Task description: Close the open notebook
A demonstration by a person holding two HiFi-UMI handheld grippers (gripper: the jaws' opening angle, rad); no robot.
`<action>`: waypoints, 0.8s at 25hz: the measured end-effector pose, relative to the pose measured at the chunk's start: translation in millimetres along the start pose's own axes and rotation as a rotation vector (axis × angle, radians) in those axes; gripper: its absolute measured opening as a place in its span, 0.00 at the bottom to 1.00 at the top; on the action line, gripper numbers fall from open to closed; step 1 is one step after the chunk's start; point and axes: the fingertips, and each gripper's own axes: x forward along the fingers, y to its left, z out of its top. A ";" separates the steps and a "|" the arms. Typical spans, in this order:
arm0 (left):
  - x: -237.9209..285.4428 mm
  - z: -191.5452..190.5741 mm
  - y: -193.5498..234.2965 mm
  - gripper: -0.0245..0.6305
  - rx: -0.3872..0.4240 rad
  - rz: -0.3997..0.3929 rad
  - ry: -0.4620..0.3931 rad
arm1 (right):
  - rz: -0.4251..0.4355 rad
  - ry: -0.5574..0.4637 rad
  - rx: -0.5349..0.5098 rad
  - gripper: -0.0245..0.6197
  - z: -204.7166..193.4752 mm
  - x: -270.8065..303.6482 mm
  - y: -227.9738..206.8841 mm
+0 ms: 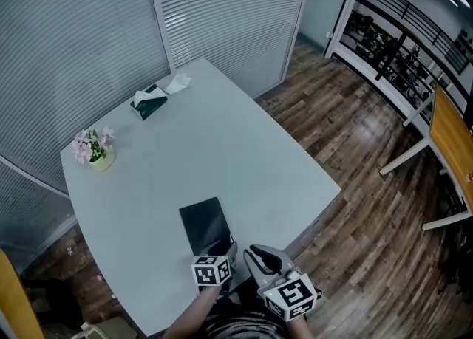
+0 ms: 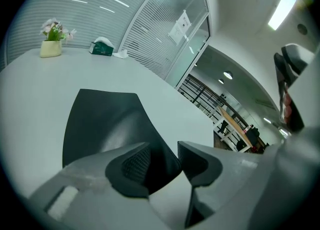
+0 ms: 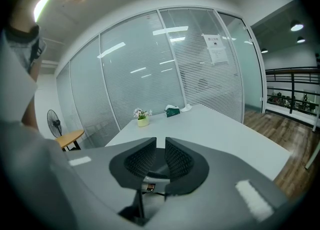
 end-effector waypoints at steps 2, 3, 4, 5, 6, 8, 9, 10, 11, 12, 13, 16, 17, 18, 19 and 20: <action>0.4 -0.6 -0.8 0.32 0.001 -0.010 -0.009 | 0.001 0.001 -0.001 0.12 -0.8 -0.1 0.3; 0.5 -1.0 -0.9 0.32 -0.004 -0.018 -0.014 | 0.003 0.000 -0.001 0.12 -1.1 0.2 0.7; 0.6 -1.4 -0.8 0.33 -0.012 -0.029 -0.018 | 0.006 -0.001 -0.001 0.12 -1.1 0.7 1.0; 1.1 -1.5 -0.8 0.33 -0.025 -0.043 -0.023 | 0.009 -0.001 0.000 0.12 -0.9 1.4 1.2; 1.7 -1.3 -0.7 0.33 -0.049 -0.059 -0.028 | 0.011 0.000 0.000 0.12 -0.7 1.9 1.3; 1.3 -0.3 0.7 0.33 -0.118 -0.090 -0.044 | 0.016 0.001 -0.001 0.12 -0.9 2.2 1.8; 0.0 0.4 2.0 0.33 -0.144 -0.101 -0.051 | 0.018 0.002 -0.001 0.12 -1.3 2.3 2.5; -2.1 1.3 3.4 0.31 -0.157 -0.107 -0.057 | 0.020 0.003 -0.003 0.12 -1.5 2.6 3.3; -4.7 2.5 4.5 0.30 -0.160 -0.109 -0.063 | 0.021 0.004 -0.005 0.12 -1.7 2.9 4.1; -7.9 4.1 4.7 0.28 -0.158 -0.111 -0.071 | 0.024 0.006 -0.007 0.12 -1.7 3.3 4.9; -11.5 6.1 4.1 0.26 -0.155 -0.115 -0.080 | 0.027 0.007 -0.009 0.12 -1.6 3.7 5.8; -23.2 12.3 0.0 0.24 -0.133 -0.132 -0.105 | 0.041 0.010 -0.014 0.12 -1.8 6.4 9.8; -27.5 14.2 -1.5 0.22 -0.124 -0.137 -0.114 | 0.047 0.011 -0.016 0.12 -2.3 7.7 11.6; -32.1 16.3 -3.0 0.21 -0.114 -0.141 -0.124 | 0.053 0.012 -0.019 0.12 -2.9 9.1 13.5; -37.0 18.5 -4.8 0.20 -0.105 -0.144 -0.135 | 0.059 0.014 -0.021 0.12 -3.5 10.5 15.5; -42.2 21.1 -6.6 0.20 -0.095 -0.148 -0.146 | 0.064 0.016 -0.024 0.12 -3.8 11.9 17.4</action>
